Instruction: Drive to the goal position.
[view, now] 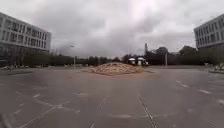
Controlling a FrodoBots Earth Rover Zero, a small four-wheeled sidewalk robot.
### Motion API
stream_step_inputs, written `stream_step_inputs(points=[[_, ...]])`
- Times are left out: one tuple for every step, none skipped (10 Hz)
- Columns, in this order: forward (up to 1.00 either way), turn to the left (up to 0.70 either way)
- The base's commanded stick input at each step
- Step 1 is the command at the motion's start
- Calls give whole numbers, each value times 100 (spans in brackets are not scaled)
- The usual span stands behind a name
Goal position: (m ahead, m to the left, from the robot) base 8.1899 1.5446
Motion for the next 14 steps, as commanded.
stream_step_inputs(points=[[70, 0], [70, 0], [70, 0], [70, 0], [70, 0], [70, 0], [70, 0], [70, 0], [70, 0], [70, 0], [70, 0], [70, 0], [70, 0], [70, 0]])
